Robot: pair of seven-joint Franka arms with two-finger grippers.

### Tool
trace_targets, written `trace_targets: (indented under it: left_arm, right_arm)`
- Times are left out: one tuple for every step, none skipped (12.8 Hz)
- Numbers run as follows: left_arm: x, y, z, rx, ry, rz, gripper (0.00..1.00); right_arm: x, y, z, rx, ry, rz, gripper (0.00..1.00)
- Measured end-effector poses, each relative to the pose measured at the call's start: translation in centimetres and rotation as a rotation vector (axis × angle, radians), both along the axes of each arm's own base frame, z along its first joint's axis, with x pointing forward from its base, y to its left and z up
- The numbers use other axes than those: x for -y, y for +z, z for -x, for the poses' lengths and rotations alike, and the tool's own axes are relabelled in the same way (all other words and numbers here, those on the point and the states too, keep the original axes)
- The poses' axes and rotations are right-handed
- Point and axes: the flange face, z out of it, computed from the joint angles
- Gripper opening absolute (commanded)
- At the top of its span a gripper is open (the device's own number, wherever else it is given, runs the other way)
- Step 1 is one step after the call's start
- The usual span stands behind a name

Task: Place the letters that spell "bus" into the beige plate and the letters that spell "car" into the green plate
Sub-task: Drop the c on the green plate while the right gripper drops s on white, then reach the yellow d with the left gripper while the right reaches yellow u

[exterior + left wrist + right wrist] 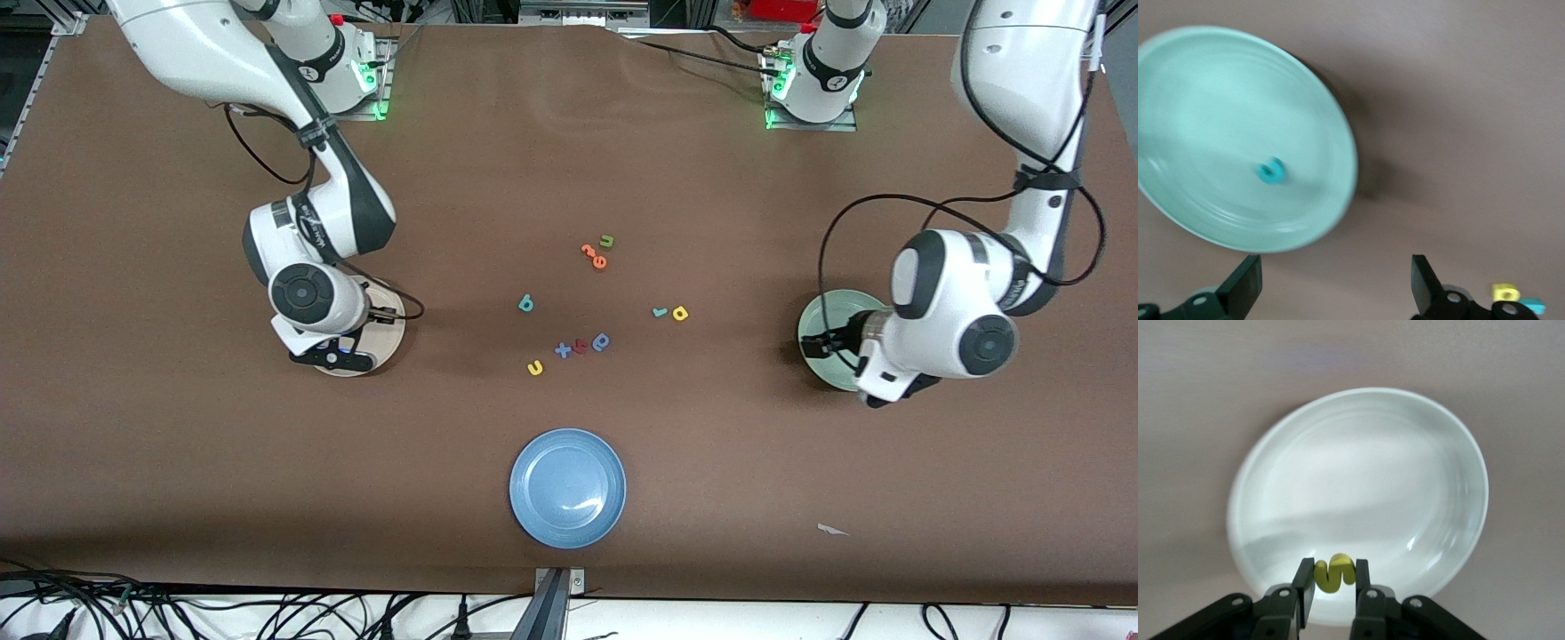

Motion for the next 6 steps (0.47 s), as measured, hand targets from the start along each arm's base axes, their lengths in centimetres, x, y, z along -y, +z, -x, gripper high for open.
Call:
trace_targets:
  left_arm:
    - [2.6, 0.1, 0.2, 0.012, 0.019, -0.003, 0.92]
    - [5.2, 0.2, 0.4, 0.025, 0.056, 0.018, 0.92]
    - [7.5, 0.0, 0.7, 0.039, 0.098, 0.033, 0.92]
    - [9.6, -0.7, 1.0, 0.048, 0.145, 0.024, 0.92]
    - [11.6, -1.6, 1.6, 0.045, 0.19, 0.002, 0.92]
    - [13.6, -2.9, 2.4, 0.032, 0.231, -0.024, 0.92]
  right_arm:
    - [0.8, -1.6, 0.7, 0.01, 0.006, -0.009, 1.0]
    - [1.0, -2.3, 1.2, 0.006, 0.008, -0.01, 1.0]
    - [0.8, -1.9, 1.2, 0.007, 0.011, -0.01, 1.0]
    - [0.4, -0.7, 1.0, 0.01, 0.013, -0.012, 1.0]
    - [-0.5, 1.0, 0.7, 0.014, 0.005, -0.028, 1.0]
    - [-1.9, 3.0, 0.4, 0.022, -0.012, -0.069, 1.0]
